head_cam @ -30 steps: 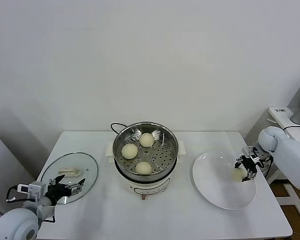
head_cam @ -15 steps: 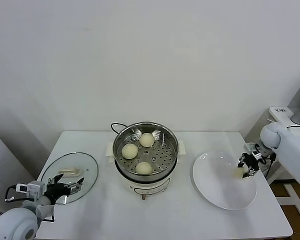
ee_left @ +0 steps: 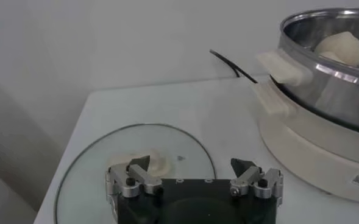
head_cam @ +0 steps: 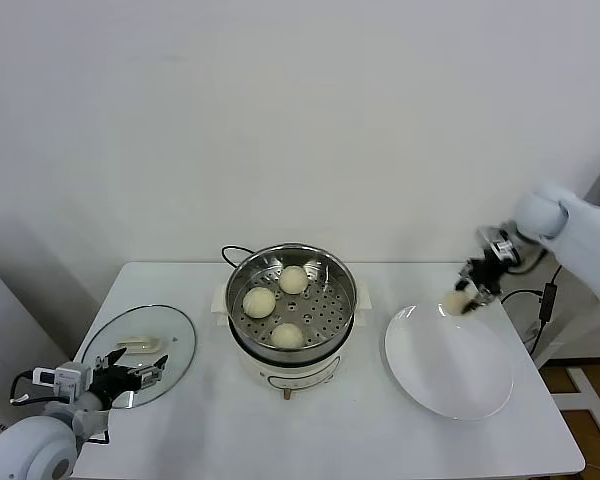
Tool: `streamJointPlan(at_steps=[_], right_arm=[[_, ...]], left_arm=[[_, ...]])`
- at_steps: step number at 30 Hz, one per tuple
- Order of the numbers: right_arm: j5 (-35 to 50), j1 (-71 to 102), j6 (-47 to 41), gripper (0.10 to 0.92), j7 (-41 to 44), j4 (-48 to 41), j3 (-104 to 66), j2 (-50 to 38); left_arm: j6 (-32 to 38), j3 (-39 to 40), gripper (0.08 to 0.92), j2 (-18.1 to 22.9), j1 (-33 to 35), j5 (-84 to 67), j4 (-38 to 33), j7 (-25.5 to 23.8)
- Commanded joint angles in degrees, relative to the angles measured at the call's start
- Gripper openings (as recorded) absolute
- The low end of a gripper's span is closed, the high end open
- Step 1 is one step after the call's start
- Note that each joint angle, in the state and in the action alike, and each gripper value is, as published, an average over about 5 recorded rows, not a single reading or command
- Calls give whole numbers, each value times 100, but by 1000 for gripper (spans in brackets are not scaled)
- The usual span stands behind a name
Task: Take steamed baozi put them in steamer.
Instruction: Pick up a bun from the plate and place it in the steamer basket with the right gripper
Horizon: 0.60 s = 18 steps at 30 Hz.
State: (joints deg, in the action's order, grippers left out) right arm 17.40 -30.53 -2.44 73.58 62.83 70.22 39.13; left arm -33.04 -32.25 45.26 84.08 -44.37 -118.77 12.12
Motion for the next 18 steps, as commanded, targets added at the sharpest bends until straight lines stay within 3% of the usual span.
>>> streamJointPlan(at_steps=[1, 18], right_arm=[[1968, -2045, -1255, 433, -216, 440, 1874, 1131], [3476, -2097, -2643, 433, -1726, 854, 2238, 2358]], left_arm=[[-16, 25, 823, 11, -20, 14, -3, 18], [34, -6, 823, -9, 31, 18, 27, -2]])
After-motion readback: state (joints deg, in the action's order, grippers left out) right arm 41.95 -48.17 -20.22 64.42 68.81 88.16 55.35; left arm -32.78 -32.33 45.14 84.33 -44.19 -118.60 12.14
